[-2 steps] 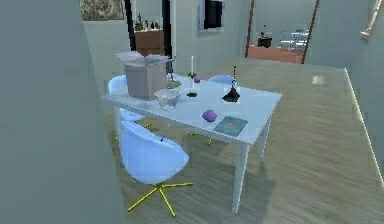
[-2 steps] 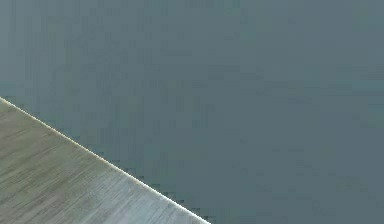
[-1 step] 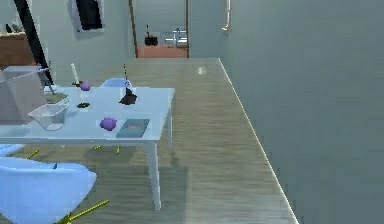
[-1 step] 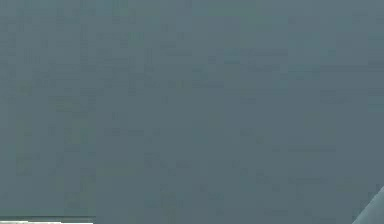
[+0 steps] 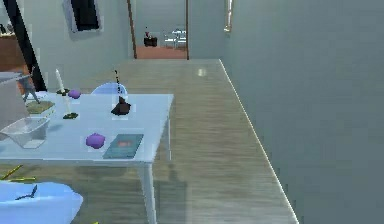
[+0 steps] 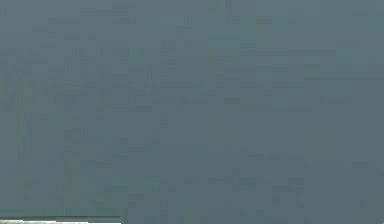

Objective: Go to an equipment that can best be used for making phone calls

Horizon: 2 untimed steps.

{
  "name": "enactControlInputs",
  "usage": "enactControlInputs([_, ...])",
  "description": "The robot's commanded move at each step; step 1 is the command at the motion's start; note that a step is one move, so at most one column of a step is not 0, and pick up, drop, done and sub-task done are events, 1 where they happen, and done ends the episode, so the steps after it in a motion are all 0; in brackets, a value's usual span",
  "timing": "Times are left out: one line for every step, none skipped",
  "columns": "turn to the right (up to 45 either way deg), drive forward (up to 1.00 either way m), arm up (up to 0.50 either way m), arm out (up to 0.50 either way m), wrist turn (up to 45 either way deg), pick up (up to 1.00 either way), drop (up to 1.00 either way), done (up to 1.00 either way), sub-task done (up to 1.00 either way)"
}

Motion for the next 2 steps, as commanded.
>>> enactControlInputs([27.0, 0.00, 0.00, 0.00, 0.0, 0.00, 0.00, 0.00, 0.00])
enactControlInputs([0.0, 0.65, 0.00, 0.00, 0.0, 0.00, 0.00, 0.00, 0.00])
